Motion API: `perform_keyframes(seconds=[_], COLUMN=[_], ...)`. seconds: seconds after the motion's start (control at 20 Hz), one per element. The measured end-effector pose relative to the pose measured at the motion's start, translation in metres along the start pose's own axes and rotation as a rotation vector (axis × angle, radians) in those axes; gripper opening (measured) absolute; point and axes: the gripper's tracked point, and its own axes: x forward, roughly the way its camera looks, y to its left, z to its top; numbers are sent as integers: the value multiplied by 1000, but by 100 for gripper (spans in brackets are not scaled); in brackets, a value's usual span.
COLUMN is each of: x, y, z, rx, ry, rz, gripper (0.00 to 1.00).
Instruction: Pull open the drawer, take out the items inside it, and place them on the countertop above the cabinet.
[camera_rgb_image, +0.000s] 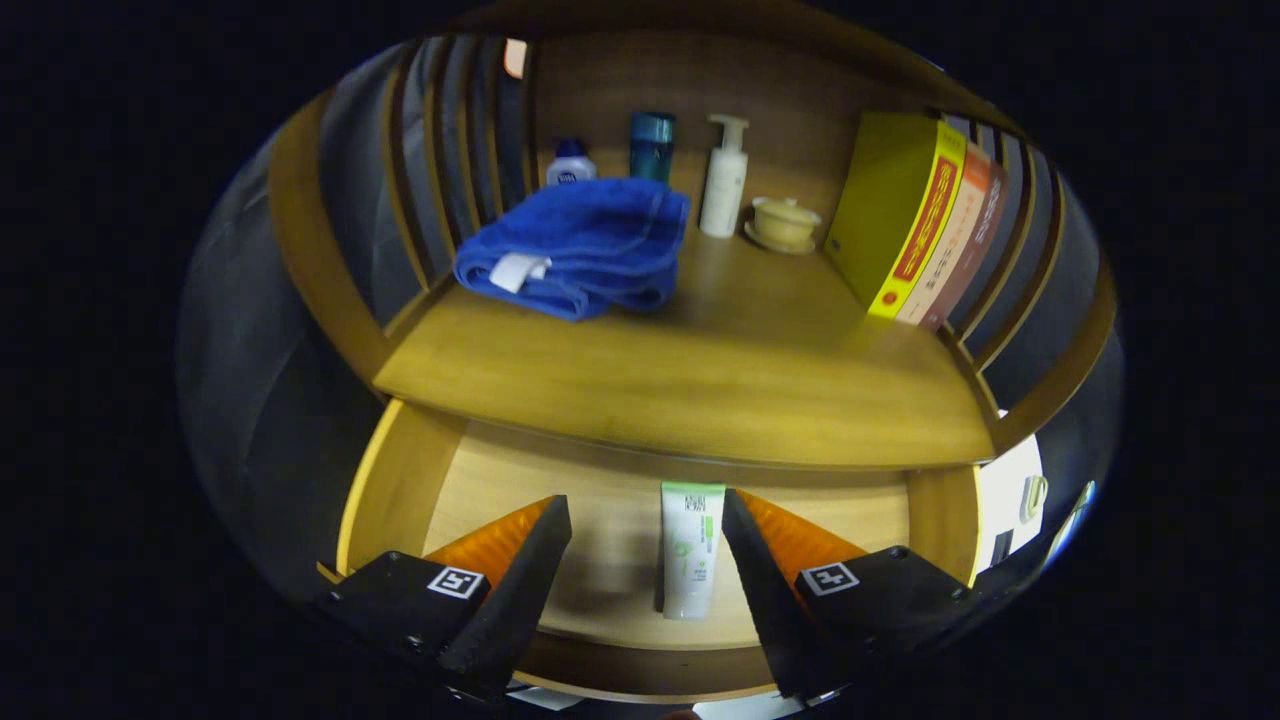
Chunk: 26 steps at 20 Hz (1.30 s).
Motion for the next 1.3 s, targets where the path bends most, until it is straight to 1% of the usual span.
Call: perform_keyframes(seconds=[0.15, 0.3, 0.45, 0.8, 0.85, 0.9, 1.0, 1.05, 1.1, 1.2, 1.3], x=[24, 41, 49, 60, 62, 61, 59, 55, 51, 42, 33], y=[-13, -21, -37, -39, -41, -42, -41, -39, -37, -35, -37], z=[-25, -45, -54, -77, -81, -84, -92, -96, -99, -96, -86], rx=[9, 54, 69, 81, 83, 90, 106, 119, 127, 123, 99], ry=[105, 189, 227, 323, 340, 356, 392, 418, 441, 443, 415], rz=[-21, -30, -51, -24, -26, -28, -29, -23, -20, -23, -37], gripper=[99, 99, 99, 99, 98, 96, 86, 78, 74, 63, 55])
